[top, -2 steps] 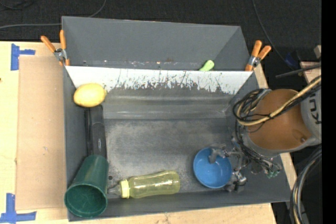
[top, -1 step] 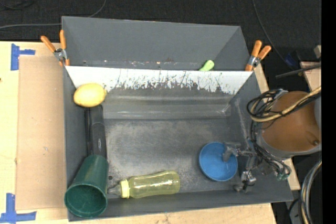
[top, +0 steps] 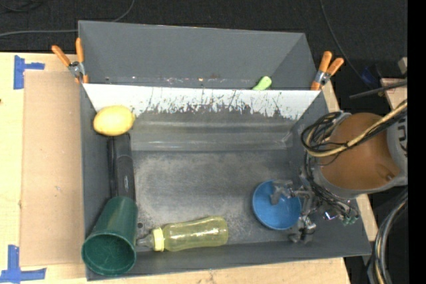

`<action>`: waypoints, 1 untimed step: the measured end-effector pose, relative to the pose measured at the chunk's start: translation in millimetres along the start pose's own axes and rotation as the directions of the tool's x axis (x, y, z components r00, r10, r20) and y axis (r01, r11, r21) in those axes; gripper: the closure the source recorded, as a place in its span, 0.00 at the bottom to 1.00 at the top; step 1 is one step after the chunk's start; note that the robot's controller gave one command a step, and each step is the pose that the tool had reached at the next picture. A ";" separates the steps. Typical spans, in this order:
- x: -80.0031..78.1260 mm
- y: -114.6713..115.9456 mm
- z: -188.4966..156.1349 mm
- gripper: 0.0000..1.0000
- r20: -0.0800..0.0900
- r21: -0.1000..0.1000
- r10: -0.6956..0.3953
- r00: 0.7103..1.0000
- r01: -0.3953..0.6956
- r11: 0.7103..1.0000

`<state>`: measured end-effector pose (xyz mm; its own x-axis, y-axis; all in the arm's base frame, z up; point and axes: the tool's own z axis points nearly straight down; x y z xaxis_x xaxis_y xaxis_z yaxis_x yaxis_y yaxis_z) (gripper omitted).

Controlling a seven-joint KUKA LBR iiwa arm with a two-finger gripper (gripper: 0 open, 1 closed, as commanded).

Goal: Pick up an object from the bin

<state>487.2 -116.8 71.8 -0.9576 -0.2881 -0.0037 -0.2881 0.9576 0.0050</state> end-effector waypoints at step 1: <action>9.2 -9.1 2.1 1.00 0.002 0.006 0.091 0.996 -0.091 0.996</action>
Offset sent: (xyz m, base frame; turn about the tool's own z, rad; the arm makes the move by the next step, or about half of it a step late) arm 0.0000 0.0000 0.0000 0.0000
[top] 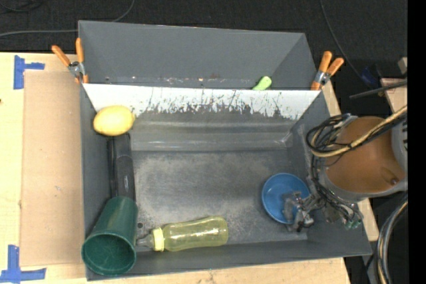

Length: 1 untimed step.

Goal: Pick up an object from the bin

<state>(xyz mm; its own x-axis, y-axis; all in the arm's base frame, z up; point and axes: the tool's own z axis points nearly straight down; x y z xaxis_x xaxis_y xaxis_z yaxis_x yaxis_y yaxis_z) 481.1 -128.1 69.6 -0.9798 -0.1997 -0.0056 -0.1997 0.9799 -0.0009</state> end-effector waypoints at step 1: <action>-0.1 0.2 0.0 1.00 0.000 0.000 -0.002 1.000 0.002 1.000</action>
Offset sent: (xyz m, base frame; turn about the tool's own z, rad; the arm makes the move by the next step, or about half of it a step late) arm 0.0015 -0.0020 0.0163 0.0056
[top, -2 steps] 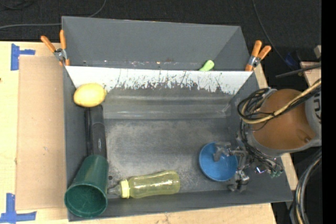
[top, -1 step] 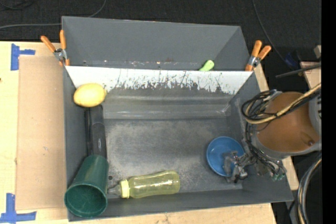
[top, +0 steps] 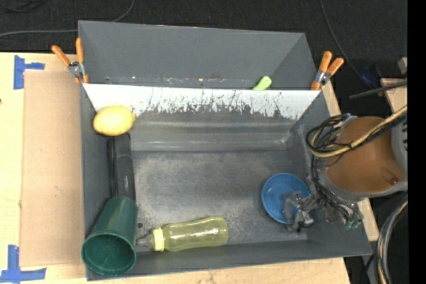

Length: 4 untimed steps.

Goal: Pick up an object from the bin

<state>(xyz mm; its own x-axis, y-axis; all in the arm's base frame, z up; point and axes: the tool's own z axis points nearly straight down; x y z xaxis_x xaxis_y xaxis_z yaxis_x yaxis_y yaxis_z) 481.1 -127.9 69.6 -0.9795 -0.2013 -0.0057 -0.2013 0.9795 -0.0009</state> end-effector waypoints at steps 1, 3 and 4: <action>-1.8 -1.4 -16.2 1.00 0.000 -0.001 0.002 1.000 -0.002 1.000; 3.3 3.5 -68.9 1.00 -0.001 -0.003 -0.033 0.999 0.033 0.999; -2.8 6.4 -182.8 1.00 -0.013 -0.010 -0.031 0.999 0.031 0.999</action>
Offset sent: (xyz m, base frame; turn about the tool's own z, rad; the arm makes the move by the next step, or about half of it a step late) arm 0.0015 -0.0060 0.0005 -0.0288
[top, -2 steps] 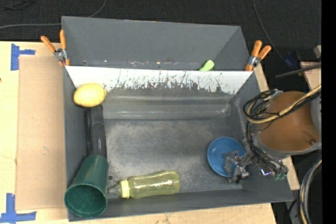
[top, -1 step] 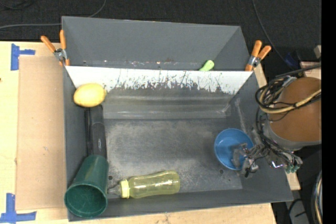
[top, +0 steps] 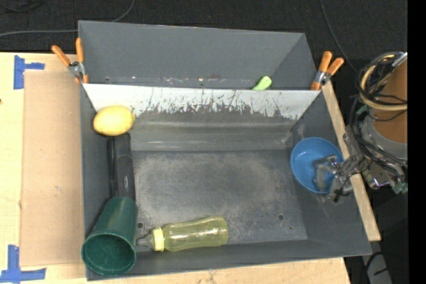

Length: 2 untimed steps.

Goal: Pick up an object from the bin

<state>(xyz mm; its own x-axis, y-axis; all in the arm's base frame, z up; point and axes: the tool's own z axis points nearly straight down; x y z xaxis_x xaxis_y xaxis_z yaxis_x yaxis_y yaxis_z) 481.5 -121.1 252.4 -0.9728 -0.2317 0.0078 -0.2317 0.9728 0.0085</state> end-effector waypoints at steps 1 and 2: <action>-5.3 1.2 80.0 1.00 0.003 0.002 -0.062 0.998 0.062 0.998; -6.2 -0.6 112.4 1.00 -0.003 -0.002 -0.068 0.998 0.068 0.998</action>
Offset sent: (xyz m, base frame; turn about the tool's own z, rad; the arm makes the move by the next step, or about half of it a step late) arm 0.0201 -0.0140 -0.0578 -0.0468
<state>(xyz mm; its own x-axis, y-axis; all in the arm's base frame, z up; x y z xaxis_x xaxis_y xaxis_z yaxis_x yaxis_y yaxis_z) 486.7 -119.6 139.9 -0.9546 -0.2976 0.0103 -0.2975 0.9547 0.0112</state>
